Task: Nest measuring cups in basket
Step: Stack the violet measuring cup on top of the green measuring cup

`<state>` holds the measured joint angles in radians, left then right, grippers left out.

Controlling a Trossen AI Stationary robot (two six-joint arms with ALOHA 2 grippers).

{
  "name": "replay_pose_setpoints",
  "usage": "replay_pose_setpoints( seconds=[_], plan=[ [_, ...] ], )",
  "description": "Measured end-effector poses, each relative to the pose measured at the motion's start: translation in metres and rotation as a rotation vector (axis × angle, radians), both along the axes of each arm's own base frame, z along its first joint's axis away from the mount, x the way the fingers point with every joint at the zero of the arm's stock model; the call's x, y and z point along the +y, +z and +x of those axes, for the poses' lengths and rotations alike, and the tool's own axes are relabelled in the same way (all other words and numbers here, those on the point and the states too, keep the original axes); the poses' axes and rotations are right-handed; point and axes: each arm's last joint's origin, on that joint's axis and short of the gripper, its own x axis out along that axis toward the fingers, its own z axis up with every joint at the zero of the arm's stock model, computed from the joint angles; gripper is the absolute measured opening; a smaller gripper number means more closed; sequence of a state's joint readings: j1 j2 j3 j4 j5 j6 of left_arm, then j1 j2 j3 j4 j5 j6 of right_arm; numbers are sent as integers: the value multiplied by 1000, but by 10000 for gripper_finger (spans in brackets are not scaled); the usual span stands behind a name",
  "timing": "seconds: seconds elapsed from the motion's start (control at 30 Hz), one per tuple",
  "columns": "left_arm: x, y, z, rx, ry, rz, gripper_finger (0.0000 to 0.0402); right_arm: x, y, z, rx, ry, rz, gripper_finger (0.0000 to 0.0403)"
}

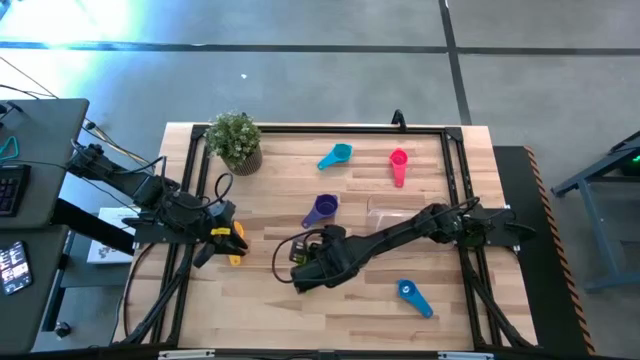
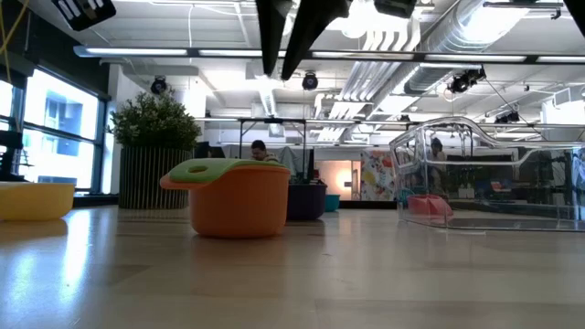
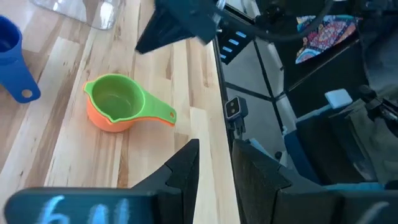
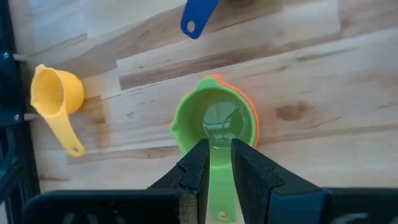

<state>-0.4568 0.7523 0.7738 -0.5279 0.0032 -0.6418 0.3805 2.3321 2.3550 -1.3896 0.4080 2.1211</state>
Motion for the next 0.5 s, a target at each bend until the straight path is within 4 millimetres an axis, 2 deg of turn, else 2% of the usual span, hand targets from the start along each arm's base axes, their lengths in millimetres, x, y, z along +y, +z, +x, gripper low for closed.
replay_pose_setpoints(
  seconds=[0.5],
  plan=[
    [5,0,2,32,290,-119,87,-28,88,-56,55,285,-165,60]
  ],
)
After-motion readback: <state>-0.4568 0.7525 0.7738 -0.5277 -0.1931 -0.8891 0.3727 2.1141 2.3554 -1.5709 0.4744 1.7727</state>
